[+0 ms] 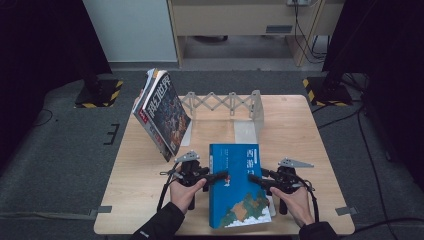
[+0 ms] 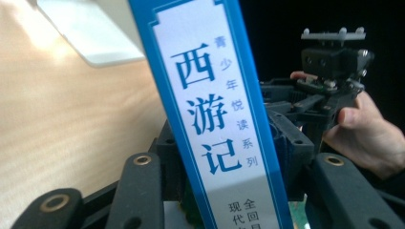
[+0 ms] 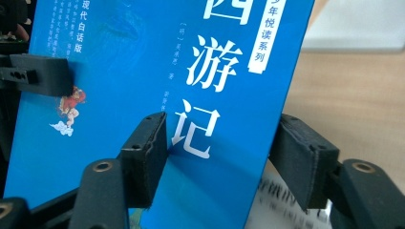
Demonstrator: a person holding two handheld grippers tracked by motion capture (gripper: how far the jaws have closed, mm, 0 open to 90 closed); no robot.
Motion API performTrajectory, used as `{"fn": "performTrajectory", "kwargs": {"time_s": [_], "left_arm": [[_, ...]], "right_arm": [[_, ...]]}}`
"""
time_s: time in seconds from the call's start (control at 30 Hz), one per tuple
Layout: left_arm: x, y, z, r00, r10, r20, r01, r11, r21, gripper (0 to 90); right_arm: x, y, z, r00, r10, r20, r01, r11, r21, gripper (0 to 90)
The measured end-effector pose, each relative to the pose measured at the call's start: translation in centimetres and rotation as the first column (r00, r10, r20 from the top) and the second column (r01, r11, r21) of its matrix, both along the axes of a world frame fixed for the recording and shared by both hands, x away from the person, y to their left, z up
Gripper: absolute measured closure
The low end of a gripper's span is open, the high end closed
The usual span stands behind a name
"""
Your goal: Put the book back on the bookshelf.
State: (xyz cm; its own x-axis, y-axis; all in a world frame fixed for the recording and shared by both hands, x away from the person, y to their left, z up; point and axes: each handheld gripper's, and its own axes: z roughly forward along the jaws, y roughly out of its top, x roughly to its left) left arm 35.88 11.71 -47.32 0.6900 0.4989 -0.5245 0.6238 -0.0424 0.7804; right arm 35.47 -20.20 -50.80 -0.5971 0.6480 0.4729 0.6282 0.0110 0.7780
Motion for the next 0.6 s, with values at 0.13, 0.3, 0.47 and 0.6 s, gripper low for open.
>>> {"fn": "performTrajectory", "kwargs": {"time_s": [0.13, 0.3, 0.47, 0.6], "left_arm": [[0.0, 0.3, 1.0, 0.9980, 0.011, 0.062, -0.007, 0.9986, -0.052, 57.5], [-0.2, -0.2, 0.7, 0.9953, 0.018, 0.095, -0.016, 0.9997, -0.018, 55.8], [-0.1, -0.7, 0.2, 0.9979, 0.025, 0.060, -0.024, 0.9997, -0.008, 53.3], [0.1, -1.1, 0.1, 0.9976, 0.030, 0.062, -0.030, 0.9995, -0.005, 52.7]], "right_arm": [[-0.1, -0.1, 1.1, 0.9961, -0.023, 0.085, 0.021, 0.999, 0.024, 45.4], [-0.3, 0.0, 1.2, 0.9935, -0.030, 0.110, 0.026, 0.999, 0.038, 47.7], [-0.4, 0.3, 1.1, 0.9957, -0.001, 0.093, 0.000, 1.000, 0.015, 48.0], [-0.3, 0.2, 1.0, 0.9963, -0.004, 0.086, 0.003, 1.000, 0.015, 47.9]]}}
